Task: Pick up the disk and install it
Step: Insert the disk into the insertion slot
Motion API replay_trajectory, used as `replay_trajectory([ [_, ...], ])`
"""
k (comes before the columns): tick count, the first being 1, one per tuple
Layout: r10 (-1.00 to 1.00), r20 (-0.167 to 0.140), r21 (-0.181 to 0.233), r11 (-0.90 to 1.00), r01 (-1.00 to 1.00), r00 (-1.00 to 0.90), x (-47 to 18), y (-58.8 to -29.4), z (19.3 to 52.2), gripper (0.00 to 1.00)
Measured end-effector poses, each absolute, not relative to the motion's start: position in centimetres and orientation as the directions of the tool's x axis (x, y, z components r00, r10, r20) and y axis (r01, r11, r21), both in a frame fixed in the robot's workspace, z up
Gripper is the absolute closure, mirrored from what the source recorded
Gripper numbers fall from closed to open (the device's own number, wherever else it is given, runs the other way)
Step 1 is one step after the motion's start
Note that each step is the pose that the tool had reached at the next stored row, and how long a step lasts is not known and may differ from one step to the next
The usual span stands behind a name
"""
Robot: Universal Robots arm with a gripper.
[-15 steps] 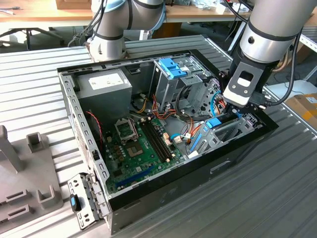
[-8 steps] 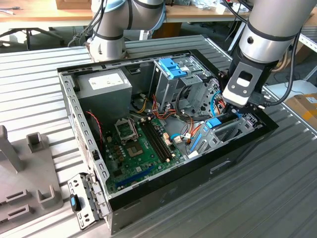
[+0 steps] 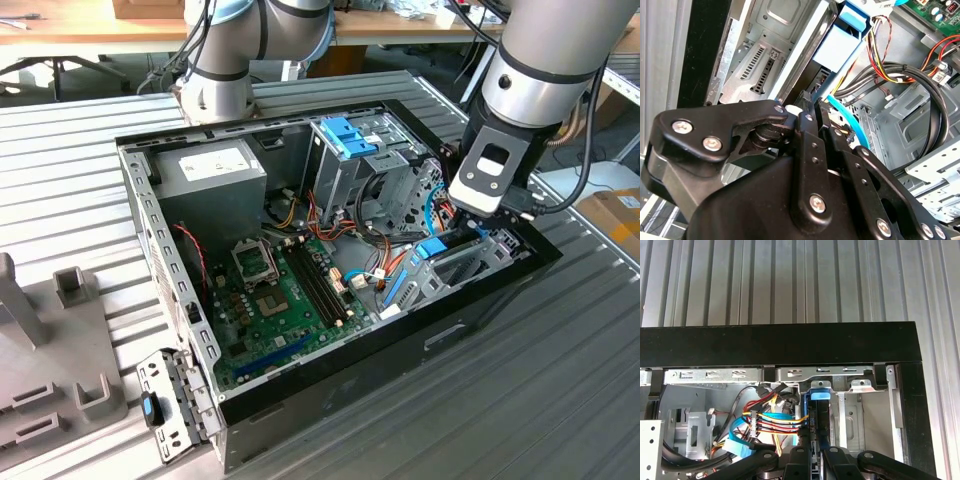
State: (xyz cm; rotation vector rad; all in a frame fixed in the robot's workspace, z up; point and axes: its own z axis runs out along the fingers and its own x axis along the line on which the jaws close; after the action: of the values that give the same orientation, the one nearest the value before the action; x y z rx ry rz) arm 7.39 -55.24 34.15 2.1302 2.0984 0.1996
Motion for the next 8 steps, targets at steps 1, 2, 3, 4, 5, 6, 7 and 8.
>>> replay_trajectory([
  [1,1.0,-0.007,0.195,-0.014,0.981,0.016,7.39,-55.24,34.14,0.84],
  [2,1.0,-0.007,0.195,-0.014,0.981,0.016,7.39,-55.24,34.14,0.84],
  [3,1.0,-0.007,0.195,-0.014,0.981,0.016,7.4,-55.22,34.13,0.84],
  [4,1.0,-0.007,0.195,-0.014,0.981,0.016,7.44,-55.22,34.14,0.84],
  [5,1.0,-0.007,0.195,-0.014,0.981,0.016,7.46,-55.21,34.14,0.84],
  [6,1.0,-0.007,0.195,-0.014,0.981,0.016,7.46,-55.19,34.14,0.84],
  [7,1.0,-0.007,0.195,-0.014,0.981,0.016,7.47,-55.19,34.14,0.84],
  [8,1.0,-0.007,0.195,-0.014,0.981,0.016,7.48,-55.19,34.14,0.84],
])
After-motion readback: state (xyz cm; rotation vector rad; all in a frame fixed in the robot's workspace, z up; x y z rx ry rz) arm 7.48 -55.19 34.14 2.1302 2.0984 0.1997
